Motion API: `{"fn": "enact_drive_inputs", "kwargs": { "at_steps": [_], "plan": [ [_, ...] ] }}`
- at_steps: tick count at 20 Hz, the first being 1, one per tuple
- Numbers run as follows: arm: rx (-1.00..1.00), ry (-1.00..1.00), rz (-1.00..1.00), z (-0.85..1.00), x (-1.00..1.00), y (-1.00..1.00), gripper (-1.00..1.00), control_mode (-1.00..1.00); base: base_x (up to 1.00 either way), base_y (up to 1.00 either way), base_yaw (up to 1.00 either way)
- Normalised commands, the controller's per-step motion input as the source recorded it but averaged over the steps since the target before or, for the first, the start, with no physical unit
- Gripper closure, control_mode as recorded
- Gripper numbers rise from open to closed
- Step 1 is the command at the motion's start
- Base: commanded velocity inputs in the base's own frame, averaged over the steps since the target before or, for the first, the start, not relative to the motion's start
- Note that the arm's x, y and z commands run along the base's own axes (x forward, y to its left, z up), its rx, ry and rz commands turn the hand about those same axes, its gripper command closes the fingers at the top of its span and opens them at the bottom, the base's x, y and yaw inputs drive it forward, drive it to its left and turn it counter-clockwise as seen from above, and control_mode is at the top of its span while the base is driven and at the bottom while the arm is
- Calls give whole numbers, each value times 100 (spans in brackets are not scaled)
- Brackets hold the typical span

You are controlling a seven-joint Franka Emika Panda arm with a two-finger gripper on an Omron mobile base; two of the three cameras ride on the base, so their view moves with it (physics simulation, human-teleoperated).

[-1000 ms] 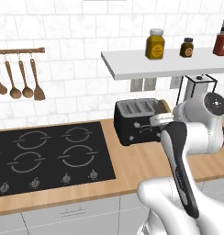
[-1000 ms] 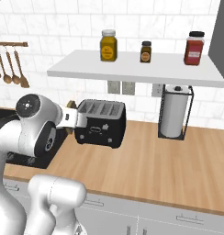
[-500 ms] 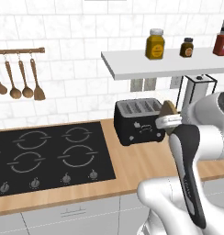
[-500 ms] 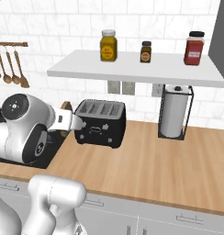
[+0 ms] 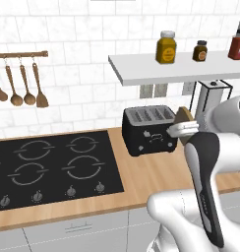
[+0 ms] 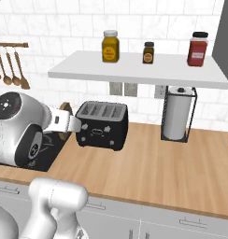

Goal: Start the toaster. Once the lever pops up, take the bread to the plate on the dining counter.

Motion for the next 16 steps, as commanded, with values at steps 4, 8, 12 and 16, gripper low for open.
{"fn": "enact_drive_inputs", "kwargs": {
  "at_steps": [4,8,12,16],
  "plan": [
    [0,0,0,0,-6,0,100,-100,0,0,0],
    [0,0,0,0,-5,0,100,100,-14,0,0],
    [0,0,0,0,0,0,100,100,-58,-14,10],
    [0,0,0,0,0,0,100,100,-61,-20,27]
  ]
}}
